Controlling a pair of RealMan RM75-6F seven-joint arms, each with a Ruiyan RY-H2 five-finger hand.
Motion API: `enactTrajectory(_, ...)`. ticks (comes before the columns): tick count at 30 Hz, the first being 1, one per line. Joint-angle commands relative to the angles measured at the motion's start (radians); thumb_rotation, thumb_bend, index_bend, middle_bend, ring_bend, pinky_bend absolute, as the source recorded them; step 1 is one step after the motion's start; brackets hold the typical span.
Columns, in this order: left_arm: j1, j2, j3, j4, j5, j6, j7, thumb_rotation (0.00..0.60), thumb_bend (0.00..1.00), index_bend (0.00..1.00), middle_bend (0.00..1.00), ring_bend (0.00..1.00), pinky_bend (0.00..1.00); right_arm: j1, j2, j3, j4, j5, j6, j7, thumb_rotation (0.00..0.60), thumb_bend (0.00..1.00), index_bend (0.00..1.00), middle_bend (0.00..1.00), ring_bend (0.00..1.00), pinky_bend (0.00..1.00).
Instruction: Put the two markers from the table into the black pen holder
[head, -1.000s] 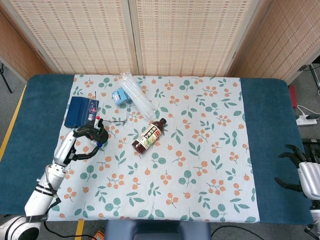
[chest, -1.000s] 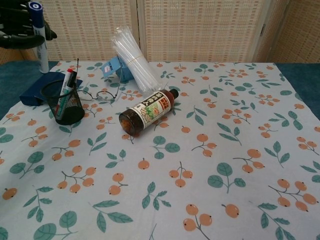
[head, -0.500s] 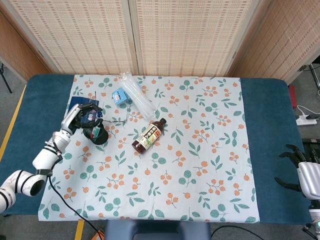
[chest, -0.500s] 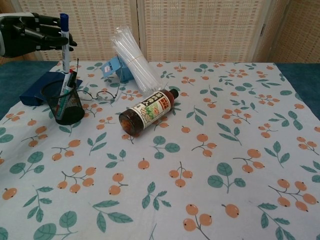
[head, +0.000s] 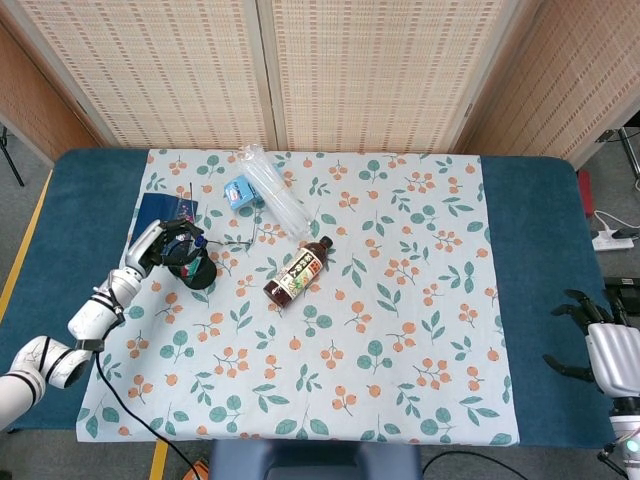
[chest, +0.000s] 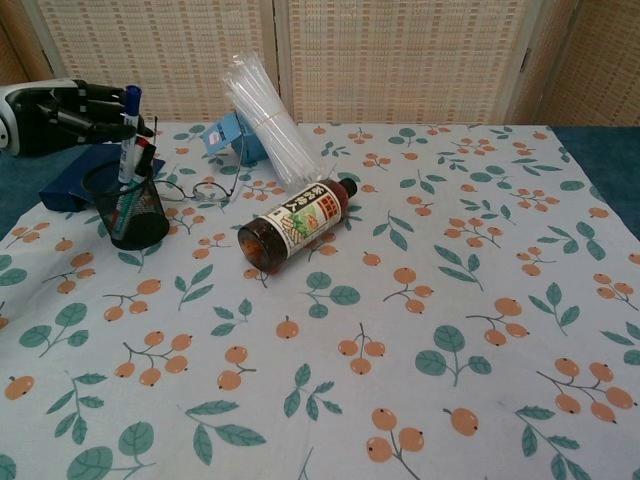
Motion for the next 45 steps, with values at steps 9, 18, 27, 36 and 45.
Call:
enactTrajectory(9,-0.013,-0.031,0.026,0.035,-0.036,0.001,0.112,0.600,0.34,0.42,0.33,0.12,0.09,-0.003,0.004,-0.004,-0.003,-0.013,0.006,0.017,0.600,0.00,0.37,0.16,0.26,0.02)
enactTrajectory(18,0.044,0.041,0.010,-0.132,-0.053,0.176,0.507,0.600,0.34,0.32,0.20,0.04,0.08,-0.001,0.006,-0.005,-0.004,-0.016,0.002,0.027,0.600,0.00,0.38,0.16,0.26,0.02)
enactTrajectory(27,0.417,0.152,0.086,-0.615,-0.020,0.809,1.789,0.600,0.34,0.30,0.28,0.11,0.13,0.007,0.005,-0.017,-0.002,-0.038,-0.015,0.029,0.600,0.00,0.35,0.16,0.26,0.02)
enactTrajectory(36,0.629,0.166,0.191,-0.581,-0.145,0.851,1.802,0.600,0.34,0.19,0.16,0.07,0.11,0.018,0.008,-0.039,-0.008,-0.087,-0.028,0.034,0.600,0.00,0.25,0.16,0.24,0.02)
enactTrajectory(45,0.655,0.178,0.166,-0.486,-0.248,0.741,1.795,0.600,0.34,0.13,0.06,0.00,0.08,0.015,-0.003,-0.018,-0.038,0.020,-0.044,-0.090,0.600,0.00,0.13,0.11,0.12,0.00)
